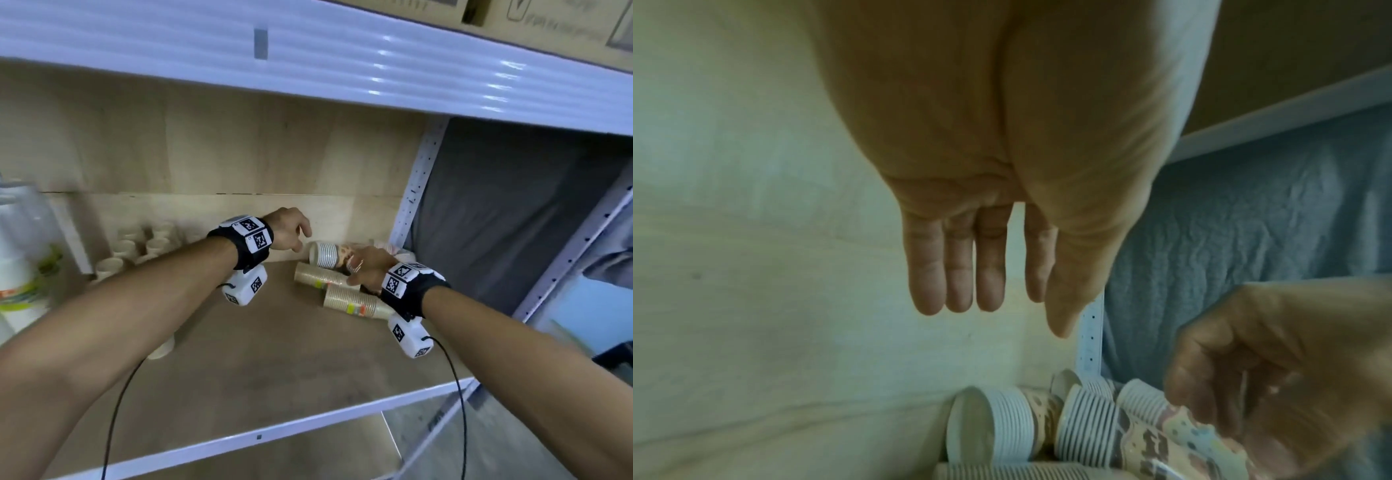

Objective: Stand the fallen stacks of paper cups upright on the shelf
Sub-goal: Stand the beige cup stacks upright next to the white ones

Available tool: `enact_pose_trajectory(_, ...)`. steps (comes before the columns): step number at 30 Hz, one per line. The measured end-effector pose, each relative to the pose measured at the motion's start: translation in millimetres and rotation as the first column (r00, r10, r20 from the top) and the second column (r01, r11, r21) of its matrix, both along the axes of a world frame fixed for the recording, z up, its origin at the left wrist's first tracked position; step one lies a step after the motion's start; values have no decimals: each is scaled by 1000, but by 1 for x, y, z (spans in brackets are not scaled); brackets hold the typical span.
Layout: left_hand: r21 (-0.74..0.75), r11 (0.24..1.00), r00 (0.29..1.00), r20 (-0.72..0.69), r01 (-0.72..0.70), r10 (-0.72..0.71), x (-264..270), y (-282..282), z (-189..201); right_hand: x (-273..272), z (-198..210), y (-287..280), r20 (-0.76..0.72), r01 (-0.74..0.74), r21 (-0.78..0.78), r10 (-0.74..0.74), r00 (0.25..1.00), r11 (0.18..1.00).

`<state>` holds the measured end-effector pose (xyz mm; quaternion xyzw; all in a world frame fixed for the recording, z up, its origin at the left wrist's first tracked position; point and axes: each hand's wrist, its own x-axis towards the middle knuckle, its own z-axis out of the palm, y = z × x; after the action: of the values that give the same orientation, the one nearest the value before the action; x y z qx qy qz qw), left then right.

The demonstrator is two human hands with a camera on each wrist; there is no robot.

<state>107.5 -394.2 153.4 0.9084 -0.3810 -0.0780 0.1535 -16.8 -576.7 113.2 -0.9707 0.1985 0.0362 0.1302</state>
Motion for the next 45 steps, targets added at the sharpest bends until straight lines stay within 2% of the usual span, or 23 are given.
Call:
enact_pose_trajectory(4, 17, 999, 999, -22, 45, -45, 3, -27, -26, -8, -32, -22, -64, -13, 16, 14, 998, 1000)
enact_pose_trajectory(7, 30, 998, 997, -47, 56, -54, 8, -43, -47, -16, -46, -33, -64, -52, 21, 54, 996, 998)
enact_pose_trajectory(12, 53, 996, 995, -69, 78, -74, 17, -59, -76, -18, -68, -53, -50, -21, 105, 26, 998, 994)
enact_pose_trajectory(20, 96, 992, 995, -62, 85, -79, 31, -76, -112, -19, -90, -65, -80, -2, 49, 6, 997, 999)
enact_pose_trajectory(29, 213, 970, 991, 39, 120, -131, 39, -87, -121, -18, -103, -72, -136, -7, 49, 14, 991, 999)
enact_pose_trajectory(34, 212, 970, 988, 77, 117, -136, 42, -87, -128, -17, -101, -70, -163, -26, 51, 34, 986, 998)
enact_pose_trajectory(42, 280, 955, 994, 24, 97, -107, 42, -79, -125, -18, -90, -67, -172, -43, 46, 50, 984, 998)
enact_pose_trajectory(45, 232, 967, 994, -6, 104, -105, 43, -69, -119, -17, -75, -66, -181, -51, 71, 63, 981, 996)
